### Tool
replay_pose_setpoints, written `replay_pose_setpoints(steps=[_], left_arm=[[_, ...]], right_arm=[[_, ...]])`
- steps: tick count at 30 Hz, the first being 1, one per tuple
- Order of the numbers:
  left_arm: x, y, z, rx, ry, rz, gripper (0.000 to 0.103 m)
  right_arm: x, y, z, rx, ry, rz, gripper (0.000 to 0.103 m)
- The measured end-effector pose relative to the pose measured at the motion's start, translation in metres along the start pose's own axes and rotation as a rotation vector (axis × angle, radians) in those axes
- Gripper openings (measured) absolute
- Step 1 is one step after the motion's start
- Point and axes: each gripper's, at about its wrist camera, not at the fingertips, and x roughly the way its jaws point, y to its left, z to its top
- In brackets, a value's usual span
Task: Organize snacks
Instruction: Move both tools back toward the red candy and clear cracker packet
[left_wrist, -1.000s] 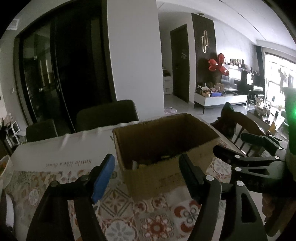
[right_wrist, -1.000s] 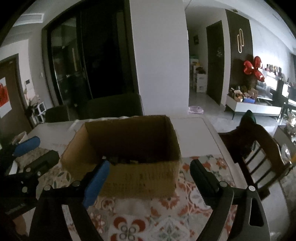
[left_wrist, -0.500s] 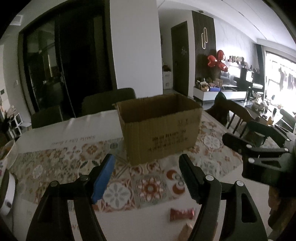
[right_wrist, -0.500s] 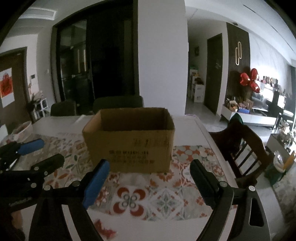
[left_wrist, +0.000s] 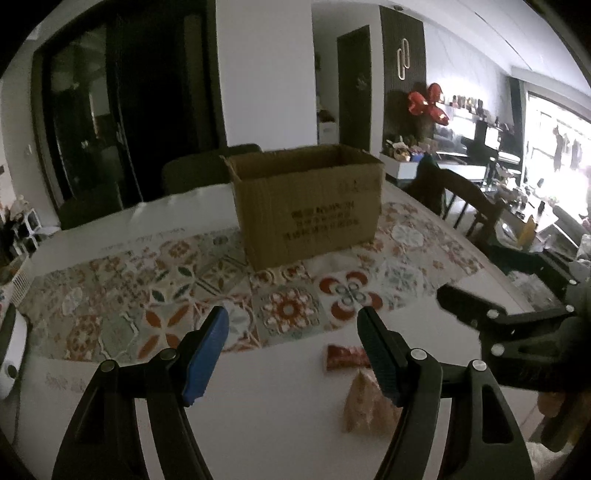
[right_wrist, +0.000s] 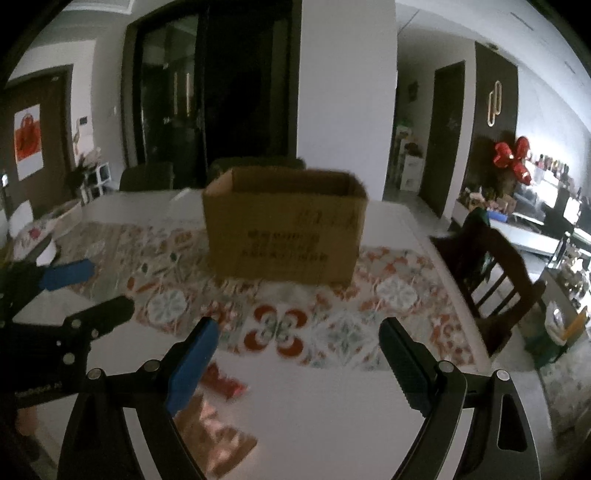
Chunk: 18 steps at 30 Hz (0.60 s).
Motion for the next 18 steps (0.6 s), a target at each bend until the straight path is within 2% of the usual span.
replay_pose_setpoints(steps=[6,10,18], left_arm=[[0.004,-0.005,-0.025,-0.011,0.056,-0.022,0.071],[0.008,-0.01,-0.042,-0.051,0.119,-0.076,0.071],[0.014,-0.013,-0.062,-0.057,0.188,-0.067,0.071]], right_arm=[[0.004,0.008,-0.024,-0.019,0.088,0.039,0.089],[0.008,0.01,-0.035,-0.035,0.145,0.091,0.089],[0.015,0.014,-0.054,-0.037,0.206,0.121,0.088]])
